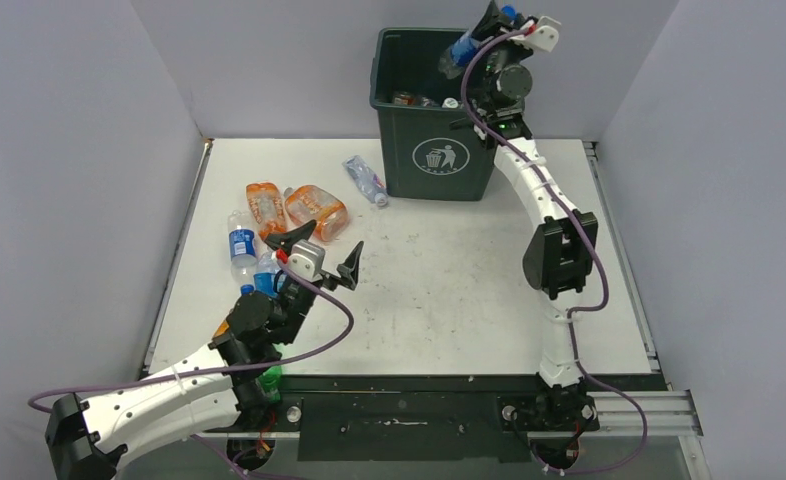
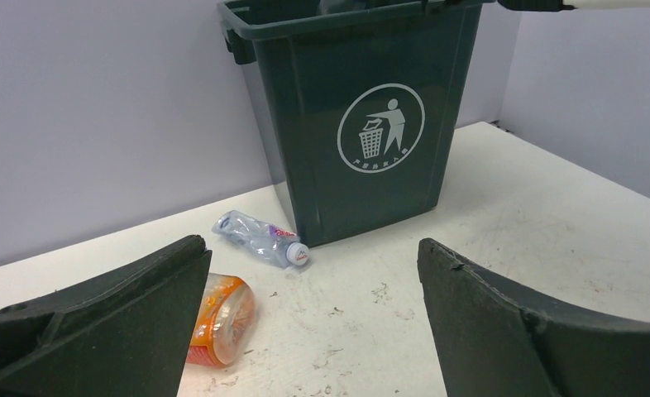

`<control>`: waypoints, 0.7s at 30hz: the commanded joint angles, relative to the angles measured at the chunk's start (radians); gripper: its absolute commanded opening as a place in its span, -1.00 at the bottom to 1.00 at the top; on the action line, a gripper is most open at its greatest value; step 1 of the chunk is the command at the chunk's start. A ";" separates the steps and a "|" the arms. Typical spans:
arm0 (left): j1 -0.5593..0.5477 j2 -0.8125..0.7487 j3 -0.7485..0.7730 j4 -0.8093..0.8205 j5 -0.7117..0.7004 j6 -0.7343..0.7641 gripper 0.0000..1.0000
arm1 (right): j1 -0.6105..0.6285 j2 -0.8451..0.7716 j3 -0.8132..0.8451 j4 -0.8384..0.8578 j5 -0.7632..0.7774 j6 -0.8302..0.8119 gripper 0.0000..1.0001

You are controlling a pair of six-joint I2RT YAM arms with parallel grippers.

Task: Put the plastic bottles in the bin
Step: Place the plastic bottle in the trash bin.

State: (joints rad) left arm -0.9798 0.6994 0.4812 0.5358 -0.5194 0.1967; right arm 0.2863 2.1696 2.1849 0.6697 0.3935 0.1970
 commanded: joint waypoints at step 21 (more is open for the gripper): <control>0.012 -0.029 0.018 0.038 -0.089 0.012 0.92 | 0.296 -0.662 -0.589 -0.052 -0.272 0.114 0.83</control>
State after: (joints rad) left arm -0.9741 0.6891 0.4770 0.5358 -0.5674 0.2073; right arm 0.4713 1.7351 1.8252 0.5312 0.1879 0.3813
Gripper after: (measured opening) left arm 0.962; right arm 0.928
